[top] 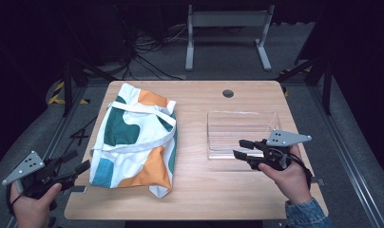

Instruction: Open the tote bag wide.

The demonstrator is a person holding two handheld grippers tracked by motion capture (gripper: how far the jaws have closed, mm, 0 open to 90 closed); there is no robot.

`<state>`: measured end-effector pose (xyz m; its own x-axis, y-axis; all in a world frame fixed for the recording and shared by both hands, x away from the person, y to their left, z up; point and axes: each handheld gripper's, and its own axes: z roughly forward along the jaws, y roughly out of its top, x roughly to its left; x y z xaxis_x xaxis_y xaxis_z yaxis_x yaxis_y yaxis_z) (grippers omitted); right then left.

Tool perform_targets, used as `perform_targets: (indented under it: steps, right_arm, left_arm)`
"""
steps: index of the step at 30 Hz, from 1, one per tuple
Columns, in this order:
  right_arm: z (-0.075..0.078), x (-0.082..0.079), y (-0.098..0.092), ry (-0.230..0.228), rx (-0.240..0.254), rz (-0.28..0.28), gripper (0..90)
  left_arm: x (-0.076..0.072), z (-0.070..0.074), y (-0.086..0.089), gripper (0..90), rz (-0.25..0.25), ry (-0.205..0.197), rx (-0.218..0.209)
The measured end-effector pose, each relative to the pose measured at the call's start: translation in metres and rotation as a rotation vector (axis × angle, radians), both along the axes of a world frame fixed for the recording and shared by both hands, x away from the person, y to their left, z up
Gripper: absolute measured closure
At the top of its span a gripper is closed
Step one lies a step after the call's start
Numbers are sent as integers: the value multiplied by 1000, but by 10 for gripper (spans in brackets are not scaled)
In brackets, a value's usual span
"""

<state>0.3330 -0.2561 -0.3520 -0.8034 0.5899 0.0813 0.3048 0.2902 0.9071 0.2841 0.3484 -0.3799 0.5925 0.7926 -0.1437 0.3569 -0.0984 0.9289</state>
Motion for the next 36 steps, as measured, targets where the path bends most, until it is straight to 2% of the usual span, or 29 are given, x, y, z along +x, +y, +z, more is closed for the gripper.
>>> perform_targets:
  steps: [7, 11, 18, 25, 36]
  right_arm:
    - [5, 8, 11, -11, -23, 8, 507]
    - [10, 11, 23, -21, -26, 27, 502]
    - [14, 20, 49, -30, -39, 78, 492]
    - [13, 32, 77, -17, -52, 132, 487]
    - [14, 45, 104, -17, -44, 173, 466]
  left_arm:
    - [8, -2, 1, 339, -3, 7, -16]
    - [10, -1, -3, 334, -12, -1, 7]
    - [7, -3, 1, 333, 2, 5, -27]
    - [6, -4, 1, 333, 6, 1, -23]
    - [2, -8, 5, 318, 29, 0, -44]
